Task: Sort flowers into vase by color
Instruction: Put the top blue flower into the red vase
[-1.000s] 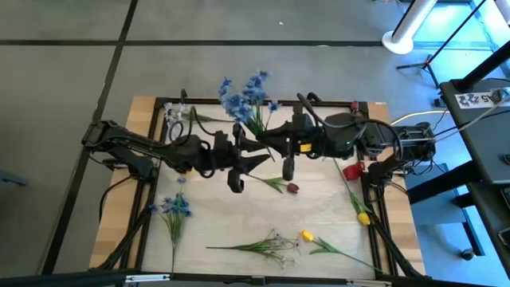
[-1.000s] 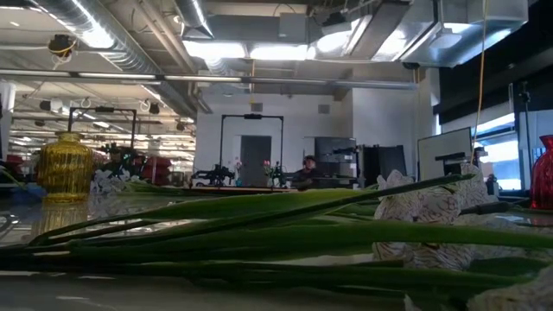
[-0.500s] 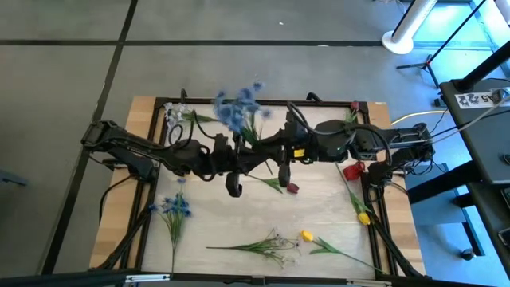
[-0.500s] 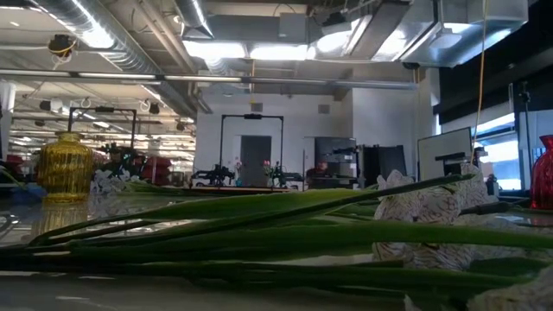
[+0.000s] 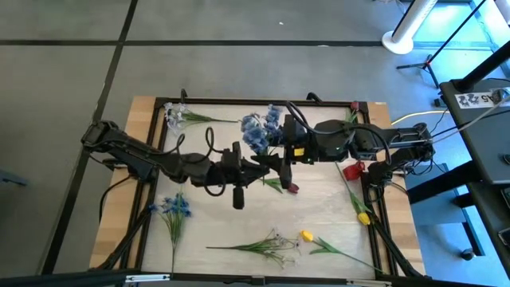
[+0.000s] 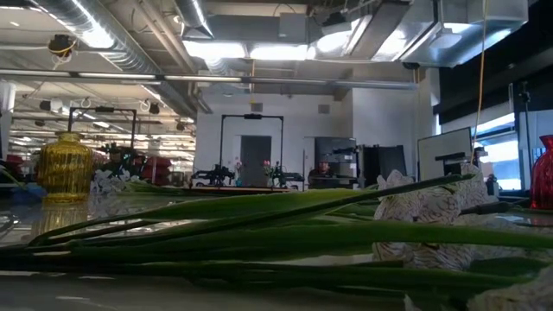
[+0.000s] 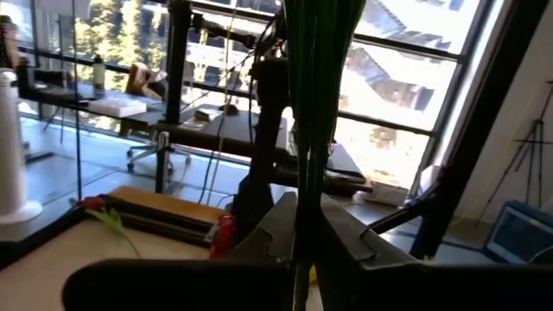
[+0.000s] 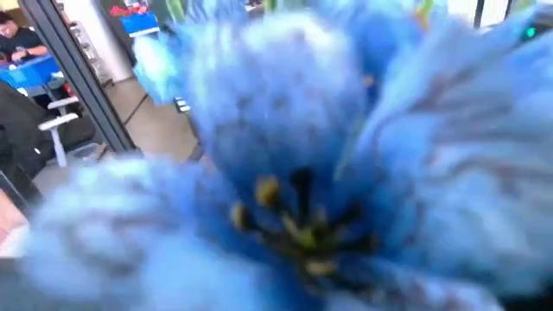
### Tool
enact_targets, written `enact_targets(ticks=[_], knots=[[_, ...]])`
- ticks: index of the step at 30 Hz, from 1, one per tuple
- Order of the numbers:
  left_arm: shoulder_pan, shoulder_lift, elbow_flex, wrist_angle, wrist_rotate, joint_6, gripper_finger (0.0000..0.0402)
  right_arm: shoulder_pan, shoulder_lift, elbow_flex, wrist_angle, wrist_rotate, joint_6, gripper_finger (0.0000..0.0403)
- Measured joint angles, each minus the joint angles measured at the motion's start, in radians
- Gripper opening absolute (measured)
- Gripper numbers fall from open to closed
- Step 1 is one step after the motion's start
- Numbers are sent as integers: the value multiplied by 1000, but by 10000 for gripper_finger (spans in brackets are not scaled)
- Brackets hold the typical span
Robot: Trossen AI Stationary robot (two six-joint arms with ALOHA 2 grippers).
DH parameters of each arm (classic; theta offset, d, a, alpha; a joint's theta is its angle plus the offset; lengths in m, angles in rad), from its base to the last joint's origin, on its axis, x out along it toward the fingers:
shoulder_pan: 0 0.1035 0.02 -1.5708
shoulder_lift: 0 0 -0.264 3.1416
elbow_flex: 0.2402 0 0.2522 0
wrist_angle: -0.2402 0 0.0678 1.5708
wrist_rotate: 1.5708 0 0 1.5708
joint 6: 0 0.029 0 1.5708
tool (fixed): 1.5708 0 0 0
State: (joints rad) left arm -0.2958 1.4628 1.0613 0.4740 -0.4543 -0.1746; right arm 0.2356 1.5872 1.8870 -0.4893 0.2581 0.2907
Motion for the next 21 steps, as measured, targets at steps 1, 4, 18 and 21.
enact_targets(ticks=[1, 4, 18, 21], knots=[[-1, 0, 0, 0, -3, 0, 19, 0, 0, 0, -16, -8, 14, 206], [-1, 0, 0, -5, -4, 0, 26, 0, 0, 0, -59, -9, 39, 170], [-30, -108, -2, -158, -5, 25, 77, 7, -24, 0, -87, -45, 42, 16], [-55, -201, 0, -334, -5, -8, 87, 25, -73, 0, -129, 24, 0, 9]])
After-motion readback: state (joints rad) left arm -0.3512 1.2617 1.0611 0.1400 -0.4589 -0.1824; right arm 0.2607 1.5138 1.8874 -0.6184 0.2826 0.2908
